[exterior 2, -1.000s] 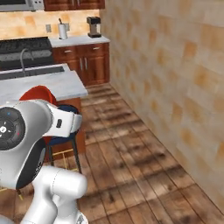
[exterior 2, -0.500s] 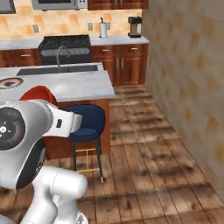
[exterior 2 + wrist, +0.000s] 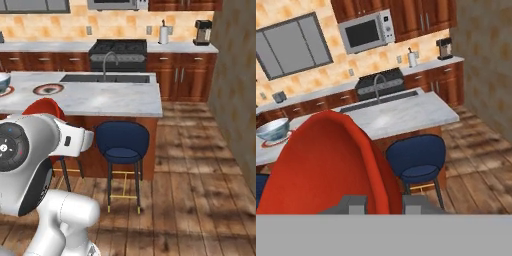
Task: Move the bowls from the cabinet to the plates on the dining table.
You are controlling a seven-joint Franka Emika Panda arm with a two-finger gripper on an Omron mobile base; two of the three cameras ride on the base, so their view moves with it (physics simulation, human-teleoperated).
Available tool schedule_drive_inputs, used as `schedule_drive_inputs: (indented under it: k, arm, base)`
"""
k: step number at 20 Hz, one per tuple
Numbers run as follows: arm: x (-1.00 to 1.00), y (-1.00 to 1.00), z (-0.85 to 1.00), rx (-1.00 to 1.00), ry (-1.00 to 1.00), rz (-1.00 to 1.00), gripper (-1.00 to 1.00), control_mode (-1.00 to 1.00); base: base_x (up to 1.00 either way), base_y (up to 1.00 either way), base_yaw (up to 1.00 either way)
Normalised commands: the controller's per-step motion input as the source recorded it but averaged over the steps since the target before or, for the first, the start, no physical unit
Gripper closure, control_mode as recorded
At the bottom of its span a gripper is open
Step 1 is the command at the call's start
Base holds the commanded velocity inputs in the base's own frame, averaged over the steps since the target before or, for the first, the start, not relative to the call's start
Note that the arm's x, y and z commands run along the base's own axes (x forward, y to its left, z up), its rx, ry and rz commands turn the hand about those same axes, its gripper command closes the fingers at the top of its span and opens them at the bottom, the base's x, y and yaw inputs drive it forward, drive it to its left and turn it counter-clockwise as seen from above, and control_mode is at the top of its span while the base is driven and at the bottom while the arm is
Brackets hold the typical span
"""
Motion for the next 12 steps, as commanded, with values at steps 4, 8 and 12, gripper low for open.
schedule_drive_inputs:
  k: [4, 8, 12]
  arm:
    - [0.00, 0.00, 0.00, 0.00, 0.00, 0.00, 1.00, 1.00]
    - [0.00, 0.00, 0.00, 0.00, 0.00, 0.00, 1.00, 1.00]
    - [0.00, 0.00, 0.00, 0.00, 0.00, 0.00, 1.00, 1.00]
  base:
    - [0.00, 0.08, 0.37]
    - [0.00, 0.01, 0.34]
    - [0.00, 0.02, 0.18]
